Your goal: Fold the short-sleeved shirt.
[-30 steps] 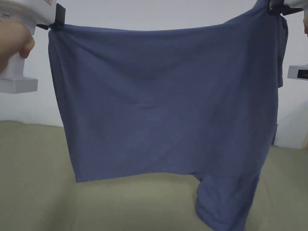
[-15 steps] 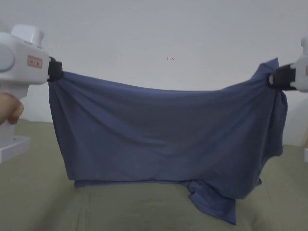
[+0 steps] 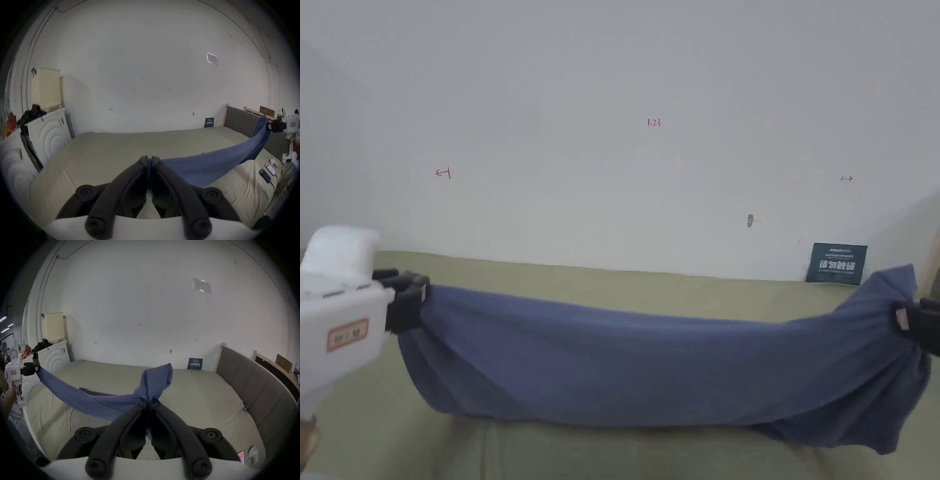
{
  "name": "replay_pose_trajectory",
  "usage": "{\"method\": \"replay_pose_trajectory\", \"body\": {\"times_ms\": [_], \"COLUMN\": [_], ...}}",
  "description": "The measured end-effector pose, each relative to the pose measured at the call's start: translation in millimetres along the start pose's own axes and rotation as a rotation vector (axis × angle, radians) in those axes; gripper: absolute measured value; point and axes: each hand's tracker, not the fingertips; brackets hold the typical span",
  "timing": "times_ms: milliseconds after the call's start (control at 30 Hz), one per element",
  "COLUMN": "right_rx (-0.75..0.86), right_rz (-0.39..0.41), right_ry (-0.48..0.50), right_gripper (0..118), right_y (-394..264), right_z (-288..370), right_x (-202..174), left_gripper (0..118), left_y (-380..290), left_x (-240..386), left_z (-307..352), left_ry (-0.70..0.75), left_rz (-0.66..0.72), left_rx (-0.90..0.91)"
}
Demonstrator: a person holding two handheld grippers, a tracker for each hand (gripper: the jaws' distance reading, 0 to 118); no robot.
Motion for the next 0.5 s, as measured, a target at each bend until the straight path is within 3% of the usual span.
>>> {"method": "replay_pose_trajectory", "body": {"times_ms": [133,267,367,500], "right_rx": [-0.031,-0.096,-0.135,-0.182], "right_rz": [-0.022,-0.097,-0.076,-0.127], "right_ry": [0.012,0.026,0.021,0.013], "right_gripper": [4,4,4,4], "right_y": [-45,-99,-135,-172], "right_z": [32,57,69,86], "right_x": [-3,-7,-14,-18], "left_gripper": [5,5,5,5], "left_y": [-45,-89,-114,-146], "left_x": [-8,-13,-11,-9], "left_z": [33,59,75,94], "left_ry": [-0.023,-0.048,-0.047,-0.055], "left_rz": [0.028,0.068,0.069,0.051], "left_rx": [-0.031,-0.054,-0.079,-0.107]}}
